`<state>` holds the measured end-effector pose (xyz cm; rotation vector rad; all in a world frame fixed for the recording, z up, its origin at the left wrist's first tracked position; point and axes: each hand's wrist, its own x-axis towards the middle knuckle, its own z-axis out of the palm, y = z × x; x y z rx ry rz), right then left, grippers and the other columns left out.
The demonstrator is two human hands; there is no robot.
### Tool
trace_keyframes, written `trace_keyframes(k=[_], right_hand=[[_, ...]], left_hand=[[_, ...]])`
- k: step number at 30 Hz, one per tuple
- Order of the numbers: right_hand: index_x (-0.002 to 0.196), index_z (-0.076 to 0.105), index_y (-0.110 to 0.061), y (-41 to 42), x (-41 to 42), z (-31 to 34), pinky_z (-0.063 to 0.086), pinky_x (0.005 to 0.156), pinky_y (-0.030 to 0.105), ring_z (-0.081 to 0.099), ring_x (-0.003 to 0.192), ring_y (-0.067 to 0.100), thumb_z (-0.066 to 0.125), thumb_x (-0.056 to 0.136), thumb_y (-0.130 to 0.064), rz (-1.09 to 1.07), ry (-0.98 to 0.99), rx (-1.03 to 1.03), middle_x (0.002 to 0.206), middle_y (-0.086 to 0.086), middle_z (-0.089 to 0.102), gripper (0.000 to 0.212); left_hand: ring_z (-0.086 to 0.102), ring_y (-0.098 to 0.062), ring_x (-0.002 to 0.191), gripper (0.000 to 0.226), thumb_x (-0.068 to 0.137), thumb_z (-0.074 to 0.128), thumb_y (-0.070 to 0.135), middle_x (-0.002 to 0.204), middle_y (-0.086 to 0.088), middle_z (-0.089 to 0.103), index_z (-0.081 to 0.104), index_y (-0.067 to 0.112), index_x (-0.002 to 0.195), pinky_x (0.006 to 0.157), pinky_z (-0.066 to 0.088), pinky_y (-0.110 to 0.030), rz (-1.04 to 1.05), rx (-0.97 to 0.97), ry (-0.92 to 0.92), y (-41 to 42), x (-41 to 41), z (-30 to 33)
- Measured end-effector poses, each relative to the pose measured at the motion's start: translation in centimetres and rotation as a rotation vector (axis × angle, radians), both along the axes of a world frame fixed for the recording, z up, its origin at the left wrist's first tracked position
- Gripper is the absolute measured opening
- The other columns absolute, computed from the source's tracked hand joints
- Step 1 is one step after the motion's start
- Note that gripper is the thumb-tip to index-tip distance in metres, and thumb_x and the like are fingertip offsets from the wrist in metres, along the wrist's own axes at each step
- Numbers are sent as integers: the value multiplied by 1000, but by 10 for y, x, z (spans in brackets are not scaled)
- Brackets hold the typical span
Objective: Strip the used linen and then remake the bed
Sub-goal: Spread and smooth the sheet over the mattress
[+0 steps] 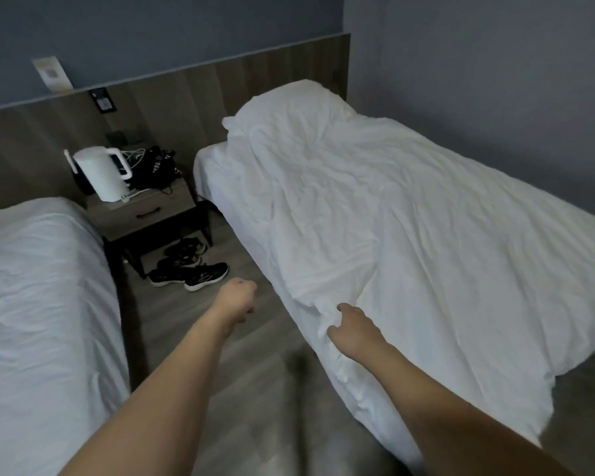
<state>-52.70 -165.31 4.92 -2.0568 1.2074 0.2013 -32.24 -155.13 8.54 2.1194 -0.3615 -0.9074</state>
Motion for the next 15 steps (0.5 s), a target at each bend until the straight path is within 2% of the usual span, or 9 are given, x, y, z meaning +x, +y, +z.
trace_keyframes(k=[4, 8, 11, 13, 15], right_hand=[[133, 41, -19, -24, 30, -39, 45, 102, 37, 54, 117, 25, 50, 92, -41, -146, 71, 104, 133, 2, 50, 47], [133, 40, -15, -60, 63, -82, 45, 100, 37, 54, 117, 26, 52, 91, -38, -272, 134, 109, 131, 4, 52, 50], [134, 38, -15, -82, 93, -118, 44, 97, 35, 54, 115, 26, 51, 90, -37, -329, 167, 199, 129, 4, 51, 51], [135, 36, -14, -89, 111, -143, 45, 96, 38, 54, 111, 27, 53, 89, -40, -375, 179, 250, 125, 5, 51, 55], [144, 23, -12, -95, 130, -167, 44, 99, 45, 51, 117, 30, 52, 90, -42, -413, 223, 271, 131, 8, 46, 69]], left_hand=[[53, -25, 76, 15, 96, 43, 23, 86, -8, 52, 52, 12, 90, 68, 41, -34, 4, 45, 100, -50, 44, -25], [46, -21, 71, 12, 95, 46, 22, 81, -6, 48, 50, 14, 88, 59, 35, -31, -61, 84, 157, -101, 77, -69], [43, -20, 67, 11, 97, 48, 20, 81, -9, 49, 53, 11, 101, 56, 31, -28, -132, 193, 127, -129, 111, -103], [48, -21, 72, 20, 97, 50, 23, 88, -11, 54, 53, 10, 112, 57, 35, -28, -170, 278, 132, -146, 142, -126], [52, -22, 79, 26, 97, 51, 23, 100, -12, 59, 52, 11, 120, 60, 40, -31, -185, 338, 105, -168, 174, -148]])
